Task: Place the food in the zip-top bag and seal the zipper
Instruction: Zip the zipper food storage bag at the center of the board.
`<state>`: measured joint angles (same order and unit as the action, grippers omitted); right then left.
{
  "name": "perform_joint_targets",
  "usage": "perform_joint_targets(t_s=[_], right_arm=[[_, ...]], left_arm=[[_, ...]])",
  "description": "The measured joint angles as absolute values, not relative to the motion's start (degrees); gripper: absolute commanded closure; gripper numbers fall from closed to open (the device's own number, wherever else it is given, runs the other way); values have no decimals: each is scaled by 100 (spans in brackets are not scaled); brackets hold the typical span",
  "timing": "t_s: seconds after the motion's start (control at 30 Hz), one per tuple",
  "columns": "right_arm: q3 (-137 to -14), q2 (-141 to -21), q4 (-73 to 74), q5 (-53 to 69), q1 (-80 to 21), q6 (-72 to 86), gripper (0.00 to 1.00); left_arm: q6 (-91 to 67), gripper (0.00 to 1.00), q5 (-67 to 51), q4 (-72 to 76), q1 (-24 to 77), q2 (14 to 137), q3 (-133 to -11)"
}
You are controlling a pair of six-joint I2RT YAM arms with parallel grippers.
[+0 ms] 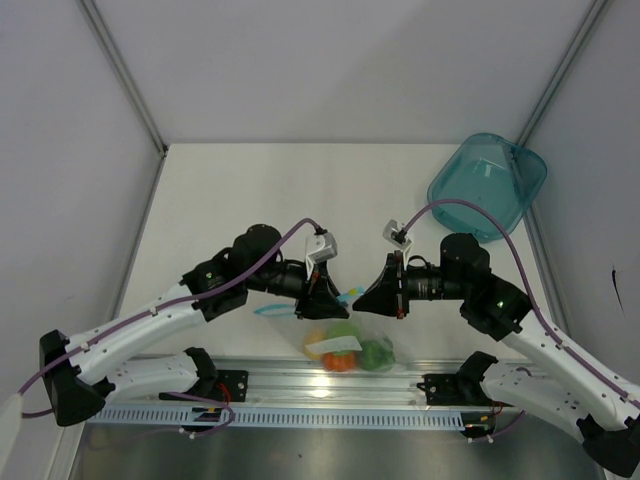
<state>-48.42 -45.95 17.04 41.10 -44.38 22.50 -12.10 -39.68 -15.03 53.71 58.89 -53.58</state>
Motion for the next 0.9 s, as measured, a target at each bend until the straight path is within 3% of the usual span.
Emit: perform_joint_targets(t_s=[0.07,0.5,0.6,0.77,0.9], right_arm=[[-4842,-4589,1656,4152,-4440,2259,100],[-4842,-4501,1590,4324,-4438,2276,100],[-4842,-4504,1590,4364,-4438,2298,100],[-4842,-4515,1566,4407,-4438,2338,100],[-4842,-4517,1562,4405,-4438,2346,100]], left_arm=[[-1332,60,-3994,-1470,5301,5889,-5360],[-2473,56,-4187,-1109,4897,6278,-5883],[-2587,61,-4261,-943,4897,6278,-5883],[-2722,84,-4327,-784,4897,6281,-5883],[-2711,86,-4375,-775,4897,6294,-5883]])
